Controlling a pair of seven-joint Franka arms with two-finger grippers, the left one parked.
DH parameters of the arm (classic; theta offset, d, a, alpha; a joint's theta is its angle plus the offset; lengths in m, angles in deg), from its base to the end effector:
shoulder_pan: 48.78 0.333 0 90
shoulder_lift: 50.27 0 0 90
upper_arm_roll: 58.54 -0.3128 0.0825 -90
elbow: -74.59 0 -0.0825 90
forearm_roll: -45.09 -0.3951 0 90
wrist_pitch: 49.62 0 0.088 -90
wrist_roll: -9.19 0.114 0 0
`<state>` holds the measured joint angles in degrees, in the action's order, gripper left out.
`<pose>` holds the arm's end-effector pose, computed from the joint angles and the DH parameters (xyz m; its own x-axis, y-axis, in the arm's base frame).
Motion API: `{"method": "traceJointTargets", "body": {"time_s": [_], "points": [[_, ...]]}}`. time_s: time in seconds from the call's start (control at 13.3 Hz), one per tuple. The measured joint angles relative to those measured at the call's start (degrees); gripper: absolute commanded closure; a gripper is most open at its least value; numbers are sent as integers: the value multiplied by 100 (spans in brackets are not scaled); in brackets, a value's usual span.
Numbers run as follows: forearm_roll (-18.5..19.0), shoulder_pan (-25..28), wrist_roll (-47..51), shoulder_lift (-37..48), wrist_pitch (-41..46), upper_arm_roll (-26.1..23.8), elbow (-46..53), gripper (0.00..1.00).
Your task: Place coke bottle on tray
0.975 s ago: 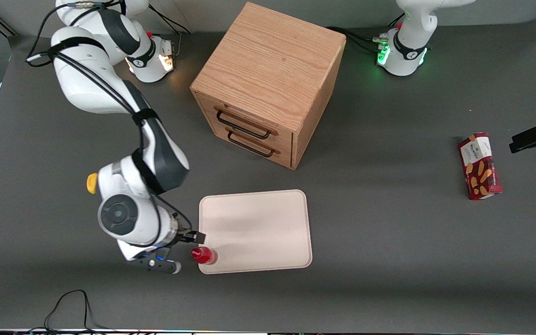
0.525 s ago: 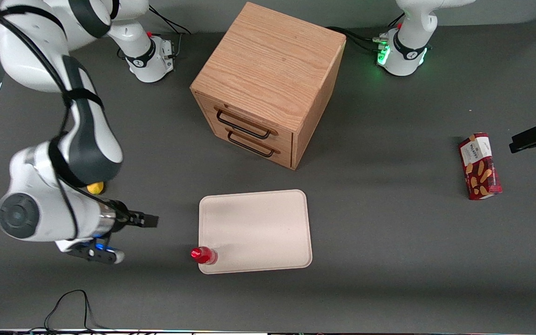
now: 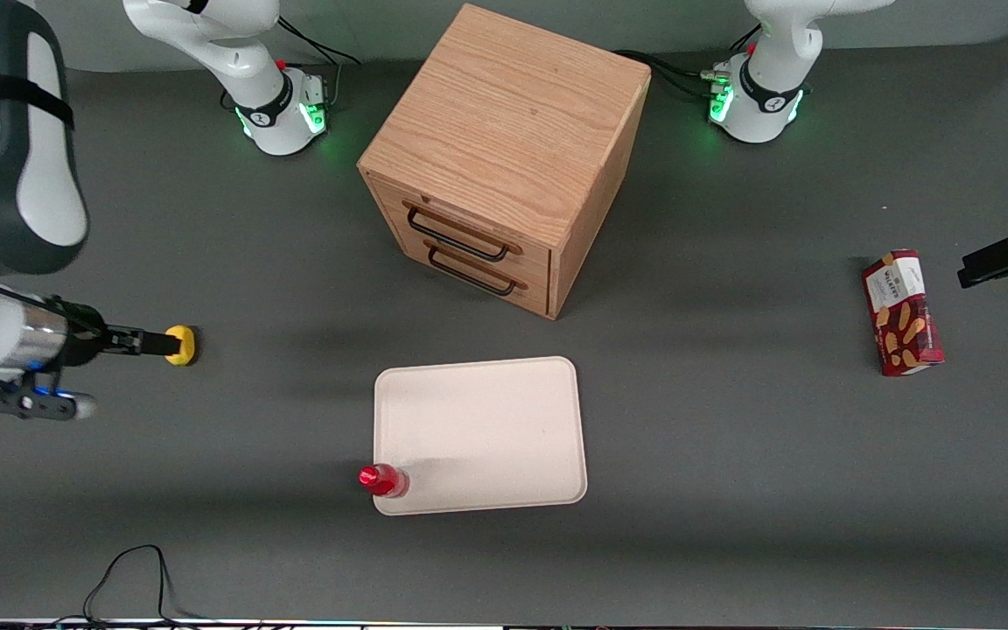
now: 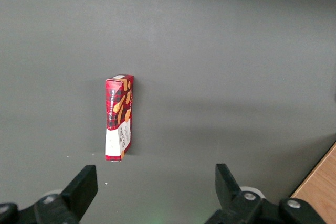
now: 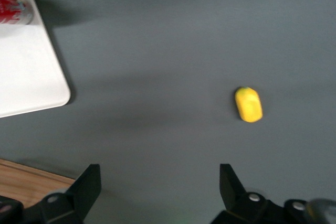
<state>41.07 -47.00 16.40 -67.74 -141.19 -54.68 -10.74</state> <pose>0.6402 -0.0106 0.4711 0.9664 -0.1633 -0.1986 -0.1713 -0.9849 -0.0235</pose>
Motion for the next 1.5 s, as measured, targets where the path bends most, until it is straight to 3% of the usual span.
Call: {"method": "traceJointTargets", "body": {"time_s": [0.3, 0.53, 1.2, 1.5], "points": [[14, 269, 91, 1067, -206, 80, -1206, 0], [322, 439, 640, 1364, -299, -361, -1590, 0], [265, 461, 445, 1429, 83, -511, -1355, 0], [265, 729, -82, 1444, 402, -153, -1091, 0]]}}
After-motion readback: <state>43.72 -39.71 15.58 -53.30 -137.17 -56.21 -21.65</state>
